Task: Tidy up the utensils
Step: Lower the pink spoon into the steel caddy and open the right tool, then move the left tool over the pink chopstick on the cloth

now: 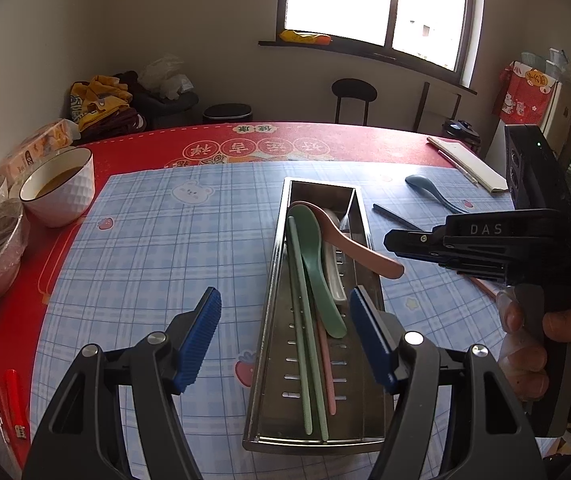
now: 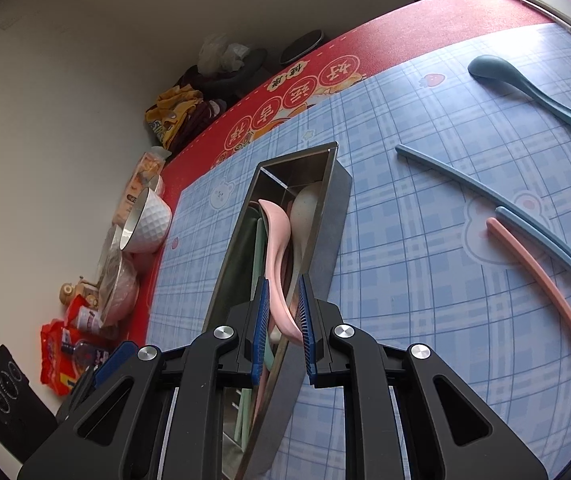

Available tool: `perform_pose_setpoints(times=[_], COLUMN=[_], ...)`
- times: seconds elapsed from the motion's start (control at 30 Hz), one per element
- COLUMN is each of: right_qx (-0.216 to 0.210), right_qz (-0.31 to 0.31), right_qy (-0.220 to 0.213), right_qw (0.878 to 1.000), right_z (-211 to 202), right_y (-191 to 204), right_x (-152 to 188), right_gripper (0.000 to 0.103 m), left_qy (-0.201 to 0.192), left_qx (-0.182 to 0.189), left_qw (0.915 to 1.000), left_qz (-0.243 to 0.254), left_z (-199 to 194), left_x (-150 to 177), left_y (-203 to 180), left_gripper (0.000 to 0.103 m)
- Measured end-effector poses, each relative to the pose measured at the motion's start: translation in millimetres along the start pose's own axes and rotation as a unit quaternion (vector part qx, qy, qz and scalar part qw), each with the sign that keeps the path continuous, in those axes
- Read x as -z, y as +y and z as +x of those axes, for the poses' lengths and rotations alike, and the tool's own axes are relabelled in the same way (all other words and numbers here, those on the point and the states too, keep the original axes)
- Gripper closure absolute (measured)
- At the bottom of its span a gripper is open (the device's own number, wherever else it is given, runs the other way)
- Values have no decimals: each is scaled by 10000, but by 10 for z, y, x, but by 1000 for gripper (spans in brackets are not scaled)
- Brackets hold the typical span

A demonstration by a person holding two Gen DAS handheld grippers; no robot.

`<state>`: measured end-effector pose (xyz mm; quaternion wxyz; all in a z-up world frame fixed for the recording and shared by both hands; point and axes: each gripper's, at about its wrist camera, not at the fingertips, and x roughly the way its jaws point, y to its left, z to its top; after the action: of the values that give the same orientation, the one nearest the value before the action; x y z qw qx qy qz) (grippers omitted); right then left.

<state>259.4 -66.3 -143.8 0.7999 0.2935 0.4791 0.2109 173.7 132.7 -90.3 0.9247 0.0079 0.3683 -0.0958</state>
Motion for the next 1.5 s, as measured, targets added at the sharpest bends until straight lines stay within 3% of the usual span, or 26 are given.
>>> perform_pose_setpoints(times=[0.37,0.6,0.73,1.0,1.03,1.07,1.1,1.17,1.23,1.27,1.37,1.5], right_qx=[-483,-427,-173,167,191,236,311,484,602,637,594,533], right_qz=[-23,6,-321,-578,-613,-655,-711,-872,-1062,-1134,-1263,-1353], right_qy=[400,155,-119,-548,-586,-637,-706,-876,-988,-1039,-1113,-1256], right_qw=[9980,9990,9993,9967,9962,9955,9945,9911,9876,9860,9839,9814], right_z=[51,-140,-309,-722,-770,-818,-869,-979,-1086,-1140,-1286,-1480], right_y=[201,138,108,-193,-235,-274,-312,-362,-407,-430,-516,-689], right_x=[265,234,223,137,126,118,117,119,107,102,68,26], right_gripper=[87,87,87,86,84,76,62,49,45,39,21,15], left_qy=[-28,-71,-77,-103,-111,-120,-136,-148,-106,-99,-43,14], left_qx=[-82,-122,-76,6,1,-24,-44,-40,-74,-87,-82,163], left_qw=[10000,9999,9999,9998,9997,9997,9996,9996,9996,9996,9998,9999], left_qz=[-23,1,41,185,202,216,231,249,237,239,195,19], left_z=[-106,-202,-222,-238,-240,-239,-239,-235,-207,-192,-123,-11], left_x=[21,17,12,-31,-37,-46,-51,-63,-76,-82,-99,-95], left_y=[-26,-79,-182,-472,-511,-547,-588,-667,-742,-776,-871,-1013], left_gripper=[38,38,37,26,24,21,18,15,10,6,6,6])
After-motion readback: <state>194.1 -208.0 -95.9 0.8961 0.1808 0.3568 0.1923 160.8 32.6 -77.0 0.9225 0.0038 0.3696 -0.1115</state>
